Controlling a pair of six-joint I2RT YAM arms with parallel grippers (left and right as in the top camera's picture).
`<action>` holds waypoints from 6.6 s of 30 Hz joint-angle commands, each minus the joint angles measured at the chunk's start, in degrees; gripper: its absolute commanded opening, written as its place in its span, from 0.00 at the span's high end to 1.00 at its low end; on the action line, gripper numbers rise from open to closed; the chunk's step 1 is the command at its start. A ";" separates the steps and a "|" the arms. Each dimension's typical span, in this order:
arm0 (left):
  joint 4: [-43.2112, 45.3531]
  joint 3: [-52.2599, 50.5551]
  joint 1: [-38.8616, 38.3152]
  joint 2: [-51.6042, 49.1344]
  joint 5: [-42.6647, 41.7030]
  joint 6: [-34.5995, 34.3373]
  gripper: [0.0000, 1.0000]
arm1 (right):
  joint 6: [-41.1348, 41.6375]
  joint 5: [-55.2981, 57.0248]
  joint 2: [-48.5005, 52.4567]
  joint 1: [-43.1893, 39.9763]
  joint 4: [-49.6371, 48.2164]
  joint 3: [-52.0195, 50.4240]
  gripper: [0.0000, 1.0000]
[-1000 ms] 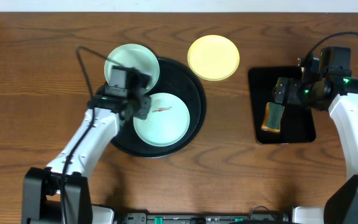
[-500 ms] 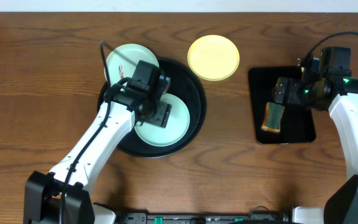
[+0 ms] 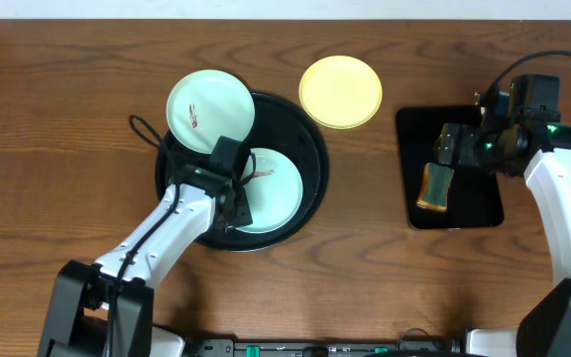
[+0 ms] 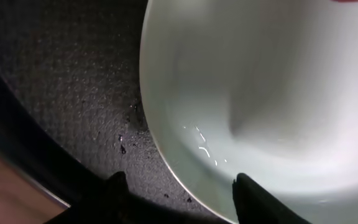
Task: Clean dirty plates on tray and stack at the side
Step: 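Grasp the lower green plate rim with the left gripper, then lower the right gripper onto the sponge in the black tray, then grasp the green sponge with the right gripper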
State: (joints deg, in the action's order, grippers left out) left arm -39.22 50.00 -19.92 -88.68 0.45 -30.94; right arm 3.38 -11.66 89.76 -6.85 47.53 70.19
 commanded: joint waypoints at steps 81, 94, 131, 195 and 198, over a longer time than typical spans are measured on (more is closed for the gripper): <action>16.98 -7.04 0.24 -0.09 1.33 10.69 0.55 | 14.53 21.24 -0.24 11.34 -29.29 -33.33 0.99; 16.98 -7.04 0.24 -0.09 1.31 10.69 0.50 | 6.78 24.26 -1.36 11.17 -25.31 -28.04 0.01; 16.98 -7.04 0.24 -0.09 1.31 10.67 0.50 | 2.91 15.26 1.77 13.40 -38.05 -24.41 0.99; 17.00 -7.04 0.24 -0.09 1.33 10.71 0.50 | 7.67 11.58 6.23 24.94 -4.15 -2.91 0.29; 16.98 -7.04 0.24 -0.09 1.33 10.71 0.50 | 7.72 13.14 6.36 24.94 -1.31 -3.63 0.25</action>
State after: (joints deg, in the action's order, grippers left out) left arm -22.09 43.31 -19.90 -88.71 1.67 -19.70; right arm 12.58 -4.21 96.03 18.55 44.66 66.87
